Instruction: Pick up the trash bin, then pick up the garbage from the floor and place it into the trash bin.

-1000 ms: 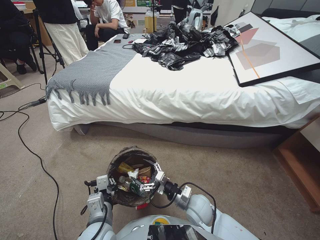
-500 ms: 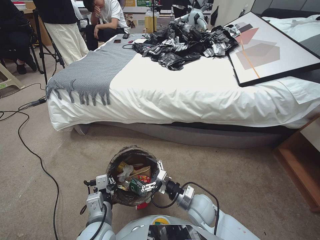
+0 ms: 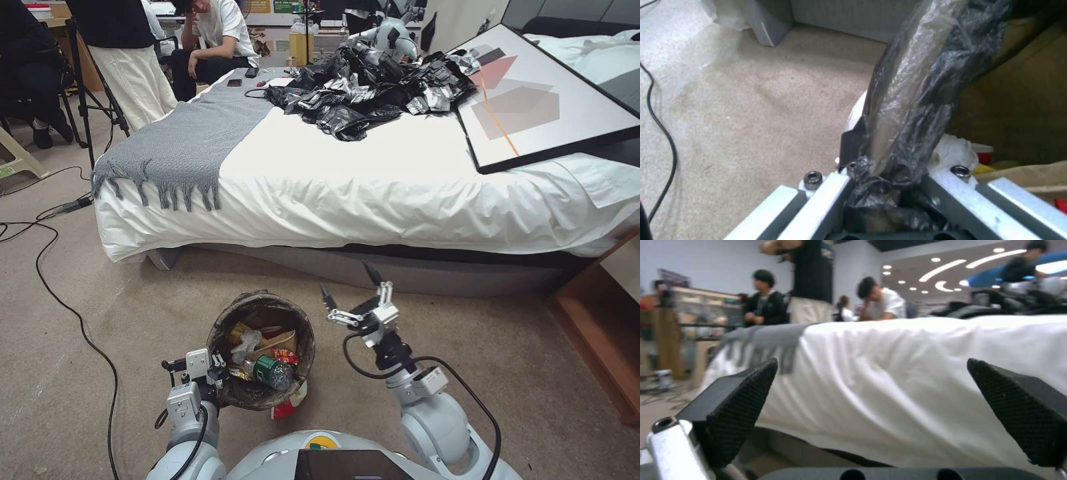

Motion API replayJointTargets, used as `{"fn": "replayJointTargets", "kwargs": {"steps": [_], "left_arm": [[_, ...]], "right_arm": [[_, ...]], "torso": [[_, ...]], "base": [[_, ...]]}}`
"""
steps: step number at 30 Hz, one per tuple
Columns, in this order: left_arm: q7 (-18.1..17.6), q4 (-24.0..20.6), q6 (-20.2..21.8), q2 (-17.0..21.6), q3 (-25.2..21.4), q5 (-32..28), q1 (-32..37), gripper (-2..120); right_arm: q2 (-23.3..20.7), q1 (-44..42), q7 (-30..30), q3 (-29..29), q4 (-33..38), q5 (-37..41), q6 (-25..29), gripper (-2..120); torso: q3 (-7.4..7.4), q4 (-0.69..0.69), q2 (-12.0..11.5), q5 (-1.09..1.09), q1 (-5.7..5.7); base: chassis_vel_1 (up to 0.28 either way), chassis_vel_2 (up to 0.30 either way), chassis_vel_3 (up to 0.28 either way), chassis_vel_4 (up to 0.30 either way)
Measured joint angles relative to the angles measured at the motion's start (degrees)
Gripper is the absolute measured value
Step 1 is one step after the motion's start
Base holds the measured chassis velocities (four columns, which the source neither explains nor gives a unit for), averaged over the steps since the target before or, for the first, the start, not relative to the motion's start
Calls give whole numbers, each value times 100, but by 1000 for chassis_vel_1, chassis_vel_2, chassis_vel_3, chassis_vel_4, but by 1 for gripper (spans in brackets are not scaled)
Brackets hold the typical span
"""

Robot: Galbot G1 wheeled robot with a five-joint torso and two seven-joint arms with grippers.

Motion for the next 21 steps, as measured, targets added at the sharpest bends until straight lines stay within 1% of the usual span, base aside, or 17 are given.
{"fn": "replayJointTargets", "kwargs": {"steps": [1, 3, 4, 5, 6, 7, 8, 9, 11, 15, 16, 18, 21], "left_arm": [[0, 0, 0, 0, 0, 0, 0, 0], [0, 1, -1, 9, -59, -56, -16, 0], [0, 1, -1, 9, -59, -56, -16, 0], [-1, -7, -1, 20, -94, -88, -17, 0], [-1, -10, -1, 23, -99, -94, -17, 0], [-3, -31, -2, 30, -115, -110, -18, 0], [-3, -31, -2, 30, -115, -110, -18, 0], [-5, -43, -2, 31, -114, -114, -20, 0], [-8, -72, -2, 34, -106, -122, -14, 0], [-52, -154, 22, 45, -110, -198, 6, 0], [-52, -154, 22, 45, -110, -198, 6, 0], [-54, -180, 27, 40, -106, -197, 36, 0], [-53, -181, 27, 30, -95, -185, 47, 0]], "right_arm": [[0, 0, 0, 0, 0, 0, 0, 100], [257, -399, 421, 617, 332, -223, 13, 100], [257, -399, 421, 617, 332, -223, 13, 100], [433, -673, 630, 904, 417, -325, 61, 100], [484, -736, 670, 982, 426, -342, 76, 100], [715, -1026, 760, 1276, 418, -397, 177, 100], [715, -1026, 760, 1276, 418, -397, 177, 100], [879, -1233, 771, 1445, 347, -441, 314, 100], [1060, -1503, 772, 1625, 190, -500, 550, 100], [1177, -1602, 855, 1767, -23, -576, 761, 100], [1177, -1602, 855, 1767, -23, -576, 761, 100], [1209, -1529, 1041, 1769, -102, -648, 807, 99], [1236, -1494, 1095, 1760, -120, -672, 810, 100]], "torso": [[0, 0, 0, 0, 0], [0, 1, 0, -1, 0], [0, 1, 0, -1, 0], [0, 0, 0, 0, 0], [0, 0, 0, 0, 0], [0, 1, 0, 0, 0], [0, 1, 0, 0, 0], [0, 0, 0, 0, 0], [0, 0, 0, 0, 0], [0, 1, 0, 0, 0], [0, 1, 0, 0, 0], [0, 1, 0, 0, 0], [0, 1, 0, 0, 0]], "base": [[0, 0, 0, 0], [0, 0, 0, 0], [0, 0, 0, 0], [0, 0, 0, 0], [0, 0, 0, 0], [0, 0, 0, 0], [0, 0, 0, 0], [0, 0, 0, 0], [0, 0, 0, 0], [0, 0, 0, 0], [0, 0, 0, 0], [0, 0, 0, 0], [0, 0, 0, 0]]}}
